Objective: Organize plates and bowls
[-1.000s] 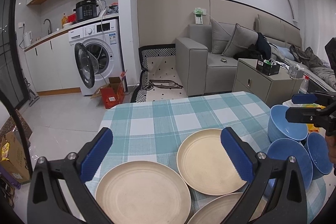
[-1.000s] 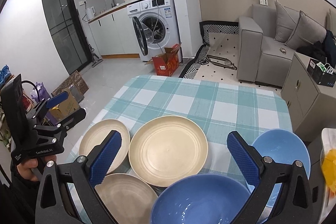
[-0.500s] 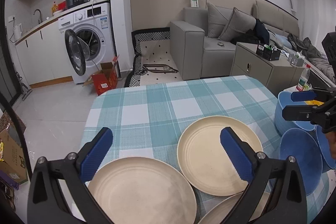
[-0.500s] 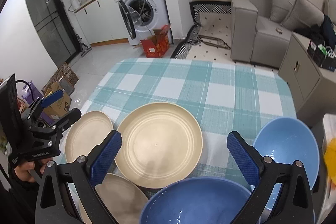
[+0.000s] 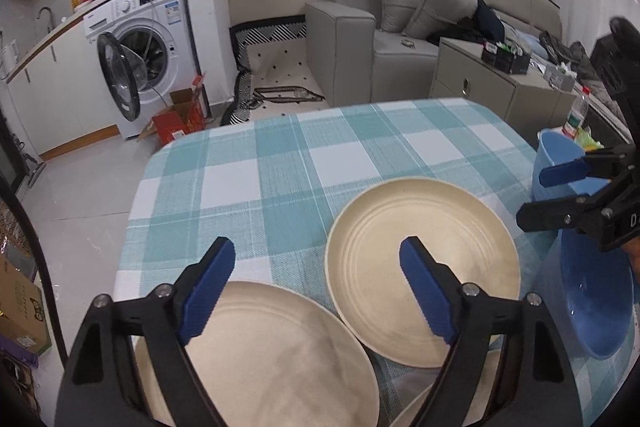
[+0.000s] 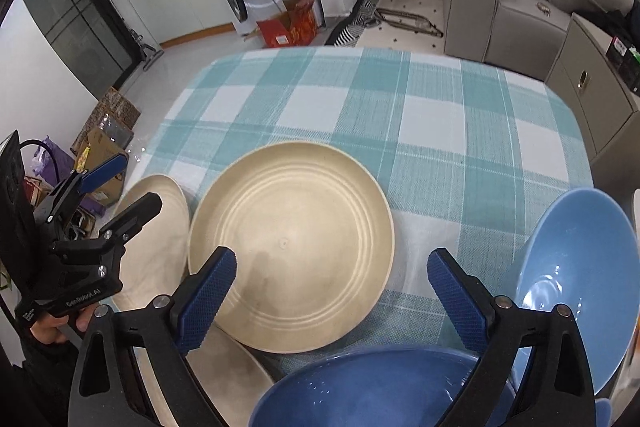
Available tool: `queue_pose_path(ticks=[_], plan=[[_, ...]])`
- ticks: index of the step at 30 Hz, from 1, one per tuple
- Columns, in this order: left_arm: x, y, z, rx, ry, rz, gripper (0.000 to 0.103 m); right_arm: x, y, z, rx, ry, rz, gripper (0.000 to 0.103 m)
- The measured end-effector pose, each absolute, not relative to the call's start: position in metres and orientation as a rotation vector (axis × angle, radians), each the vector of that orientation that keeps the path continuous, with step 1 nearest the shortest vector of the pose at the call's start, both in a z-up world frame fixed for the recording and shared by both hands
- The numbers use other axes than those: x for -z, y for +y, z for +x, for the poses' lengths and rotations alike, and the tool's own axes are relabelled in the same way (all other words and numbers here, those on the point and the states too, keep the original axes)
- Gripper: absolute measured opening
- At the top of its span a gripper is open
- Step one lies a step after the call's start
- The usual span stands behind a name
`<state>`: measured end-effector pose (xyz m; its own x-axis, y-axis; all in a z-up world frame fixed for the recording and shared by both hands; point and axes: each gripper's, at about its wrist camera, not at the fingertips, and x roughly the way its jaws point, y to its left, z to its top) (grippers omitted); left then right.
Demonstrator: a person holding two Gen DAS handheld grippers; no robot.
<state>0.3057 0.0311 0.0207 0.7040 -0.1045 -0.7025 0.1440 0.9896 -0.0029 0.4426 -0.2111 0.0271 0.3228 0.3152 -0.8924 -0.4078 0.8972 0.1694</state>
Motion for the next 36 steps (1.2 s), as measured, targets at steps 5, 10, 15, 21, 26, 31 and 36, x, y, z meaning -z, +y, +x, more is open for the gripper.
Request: queue_pose_path(ticks=[5,10,15,21,26,31,36], plan=[[-0.003,0.022,0.312,0.163,0.836,0.093,0.083,-0.009,-0.210,0.451,-0.477,1.216,-0.087,0.095],[0.006,0.023,0.321,0.169,0.872,0.075,0.083,0.001,-0.210,0.455,-0.452,1.255,-0.110,0.083],[0.010,0.022,0.326,0.175,0.892,0.073,0.083,0.016,-0.211,0.460,-0.434,1.343,-0.108,0.082],[0.017,0.023,0.332,0.177,0.923,0.066,0.083,0.025,-0.214,0.467,-0.434,1.389,-0.061,0.082],[0.026,0.023,0.337,0.182,0.957,0.062,0.083,0.033,-0.208,0.469,-0.468,1.436,-0.030,0.082],[0.033,0.019,0.340,0.191,0.984,0.087,0.068,0.033,-0.201,0.468,-0.465,1.433,-0.053,0.080],[0.035,0.018,0.344,0.222,1.012,0.063,0.055,0.032,-0.201,0.469,-0.458,1.434,-0.052,0.076]])
